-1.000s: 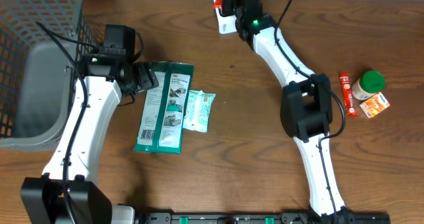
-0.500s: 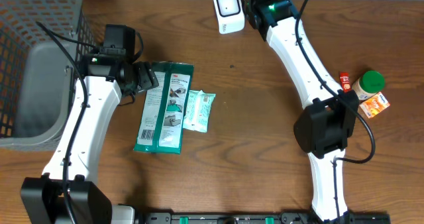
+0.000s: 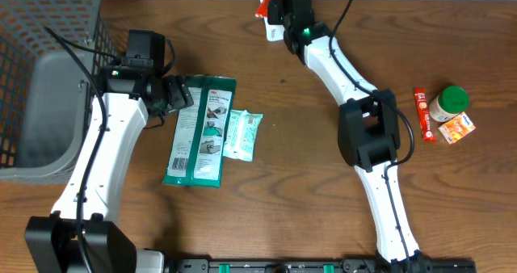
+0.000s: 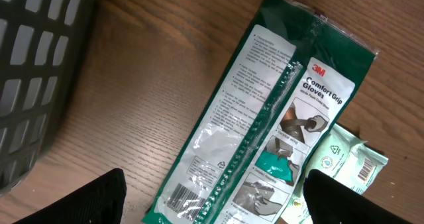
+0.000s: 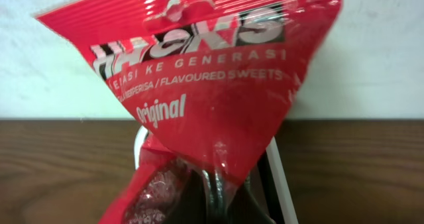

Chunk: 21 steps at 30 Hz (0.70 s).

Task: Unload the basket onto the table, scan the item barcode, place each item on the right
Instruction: 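Hold the bag in front of the scanner, shifting it slightly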

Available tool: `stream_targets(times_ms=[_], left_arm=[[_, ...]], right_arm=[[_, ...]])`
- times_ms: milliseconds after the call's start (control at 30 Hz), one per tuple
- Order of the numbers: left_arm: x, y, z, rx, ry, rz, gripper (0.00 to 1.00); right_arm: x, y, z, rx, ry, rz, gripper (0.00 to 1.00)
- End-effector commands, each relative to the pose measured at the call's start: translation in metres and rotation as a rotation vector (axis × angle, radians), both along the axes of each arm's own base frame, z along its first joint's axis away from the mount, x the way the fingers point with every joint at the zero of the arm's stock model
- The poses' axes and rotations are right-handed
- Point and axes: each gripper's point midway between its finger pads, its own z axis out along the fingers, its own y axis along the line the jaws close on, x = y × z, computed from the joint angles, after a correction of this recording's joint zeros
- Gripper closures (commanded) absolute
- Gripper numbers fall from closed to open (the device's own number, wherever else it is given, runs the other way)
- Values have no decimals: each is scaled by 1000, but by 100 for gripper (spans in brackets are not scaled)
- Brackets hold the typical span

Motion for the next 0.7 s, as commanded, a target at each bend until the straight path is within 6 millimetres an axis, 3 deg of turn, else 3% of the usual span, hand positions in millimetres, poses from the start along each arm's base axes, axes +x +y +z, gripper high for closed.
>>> stream_targets(times_ms=[0,367,500,667], left_arm=[[3,3,7,13,-18,3,14],[3,3,7,13,-18,3,14],[3,3,7,13,-18,3,14],[3,3,7,13,-18,3,14]], right_arm=[[3,-2,8,21,-15,-7,99],[0,-8,78,9,-115,9,99],[1,-13,80,7,-117,-3,99],[-4,-16,67,-20,-64,-20,99]])
